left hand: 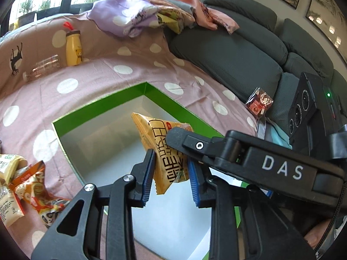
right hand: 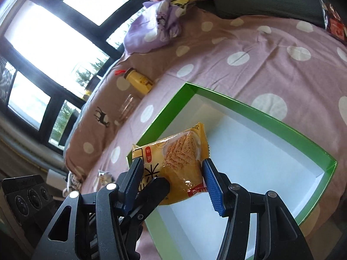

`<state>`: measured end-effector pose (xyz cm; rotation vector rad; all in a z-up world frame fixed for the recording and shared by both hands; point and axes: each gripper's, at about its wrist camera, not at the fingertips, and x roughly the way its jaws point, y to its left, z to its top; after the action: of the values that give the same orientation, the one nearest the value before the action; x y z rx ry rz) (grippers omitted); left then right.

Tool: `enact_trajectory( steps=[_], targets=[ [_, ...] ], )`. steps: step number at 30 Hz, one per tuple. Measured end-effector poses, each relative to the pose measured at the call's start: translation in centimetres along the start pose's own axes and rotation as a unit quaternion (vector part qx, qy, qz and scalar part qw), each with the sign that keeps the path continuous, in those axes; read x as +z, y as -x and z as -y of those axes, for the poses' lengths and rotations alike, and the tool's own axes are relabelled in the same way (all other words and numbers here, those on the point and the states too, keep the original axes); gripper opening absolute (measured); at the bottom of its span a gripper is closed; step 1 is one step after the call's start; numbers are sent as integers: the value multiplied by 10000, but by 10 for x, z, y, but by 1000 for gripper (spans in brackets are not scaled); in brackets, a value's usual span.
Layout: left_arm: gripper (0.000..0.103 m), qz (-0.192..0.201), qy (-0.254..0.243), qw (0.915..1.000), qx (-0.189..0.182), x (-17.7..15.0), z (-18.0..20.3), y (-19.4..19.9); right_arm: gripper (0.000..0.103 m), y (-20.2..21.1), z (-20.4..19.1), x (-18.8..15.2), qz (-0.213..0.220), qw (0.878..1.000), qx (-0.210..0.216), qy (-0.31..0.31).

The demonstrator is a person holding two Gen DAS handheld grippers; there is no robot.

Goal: Organize snacks
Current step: 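Carry the yellow bag into the green box and open the right gripper, then return the right gripper to the pile and grasp the orange panda chip bag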

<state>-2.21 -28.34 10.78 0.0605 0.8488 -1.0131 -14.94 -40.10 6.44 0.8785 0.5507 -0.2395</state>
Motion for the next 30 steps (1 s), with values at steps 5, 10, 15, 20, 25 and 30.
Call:
enact_trajectory(
  steps=[5,10,15,20,25,30],
  targets=[
    [28,-219,130,9997,-2,-7,-1,-19,59,-9,11,-1,-152,9990,-396,-120],
    [29,-192,202,9996,59,-10,-1,-17,59,-11,14,-2,-151,9980,-595,-159],
    [34,148,263,9995,129,-11,-7,12,69,-5,2,-5,51,9987,-509,20],
    [57,561,696,9940,627,-21,-35,61,80,0,-18,-10,242,9979,-502,340],
    [76,838,1268,9791,1354,-44,-73,120,82,-7,-50,-23,117,9957,-419,821],
    [81,922,1812,9543,2189,-82,-107,164,87,-27,-90,-46,-306,9893,-13,1424]
  ],
)
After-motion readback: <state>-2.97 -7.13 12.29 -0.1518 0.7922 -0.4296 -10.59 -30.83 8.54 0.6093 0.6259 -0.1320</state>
